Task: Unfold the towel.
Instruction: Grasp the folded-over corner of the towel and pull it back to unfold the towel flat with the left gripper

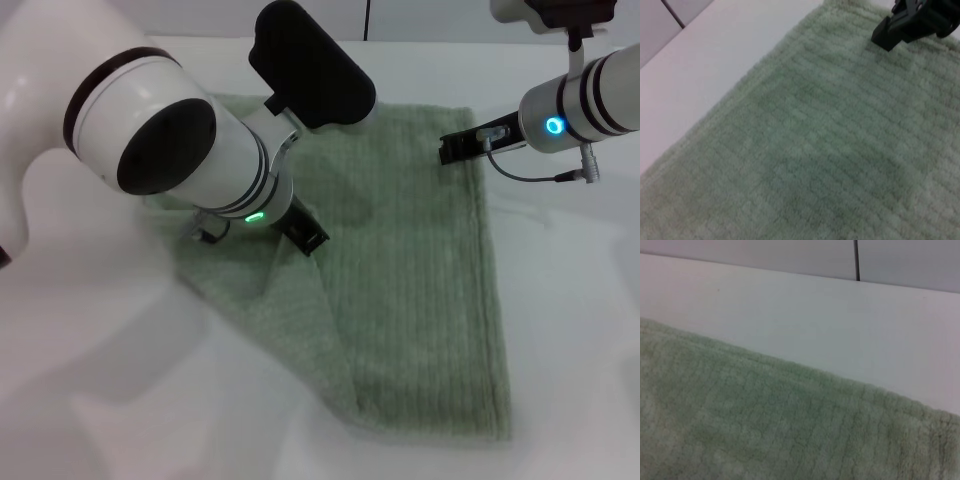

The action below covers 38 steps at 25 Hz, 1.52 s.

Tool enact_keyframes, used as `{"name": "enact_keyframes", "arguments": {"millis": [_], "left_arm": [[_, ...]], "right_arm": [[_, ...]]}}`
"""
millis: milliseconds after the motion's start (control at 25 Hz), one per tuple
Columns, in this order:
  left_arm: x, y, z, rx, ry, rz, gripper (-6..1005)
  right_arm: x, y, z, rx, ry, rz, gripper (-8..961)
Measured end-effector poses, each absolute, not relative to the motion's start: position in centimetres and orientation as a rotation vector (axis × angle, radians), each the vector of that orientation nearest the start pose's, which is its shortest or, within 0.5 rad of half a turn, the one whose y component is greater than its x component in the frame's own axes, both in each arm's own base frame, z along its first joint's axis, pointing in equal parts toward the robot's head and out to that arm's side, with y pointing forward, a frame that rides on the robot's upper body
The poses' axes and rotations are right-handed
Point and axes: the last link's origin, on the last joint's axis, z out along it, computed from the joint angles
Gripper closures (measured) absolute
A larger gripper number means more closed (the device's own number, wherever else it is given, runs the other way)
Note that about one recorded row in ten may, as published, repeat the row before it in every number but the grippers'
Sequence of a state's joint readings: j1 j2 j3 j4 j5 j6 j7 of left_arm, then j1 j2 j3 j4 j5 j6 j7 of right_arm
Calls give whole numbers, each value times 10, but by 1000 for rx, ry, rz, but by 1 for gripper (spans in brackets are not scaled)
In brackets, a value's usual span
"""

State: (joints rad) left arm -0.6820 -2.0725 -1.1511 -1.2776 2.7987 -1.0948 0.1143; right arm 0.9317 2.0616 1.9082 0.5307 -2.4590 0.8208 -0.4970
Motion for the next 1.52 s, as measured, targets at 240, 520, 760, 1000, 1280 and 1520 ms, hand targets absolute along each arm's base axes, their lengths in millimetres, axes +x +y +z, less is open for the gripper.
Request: {"name": "enact_keyframes", "arguments": {"millis": [240,520,760,1000,1280,1520], "left_arm": [[-127,358,-83,-2385,-550,490,955],[-122,357,-76,-2353,-573,483,991],[-114,355,-72,-2356,-565,494,990],[-108,352,-67,-2358,-564,472,990],[-108,353,-63,-2348,-579,495,990],[-105,350,-56,-2341,-592,504,990]], "right_arm": [[205,447,-55,-2240,1250,-76,954],[207,447,-55,-2232,1251,-73,954],[208,447,-55,-2231,1253,-75,954],[209,446,-55,-2229,1255,-74,954],[212,446,-57,-2222,1259,-79,954],[211,446,-57,-2222,1259,-78,954]]}}
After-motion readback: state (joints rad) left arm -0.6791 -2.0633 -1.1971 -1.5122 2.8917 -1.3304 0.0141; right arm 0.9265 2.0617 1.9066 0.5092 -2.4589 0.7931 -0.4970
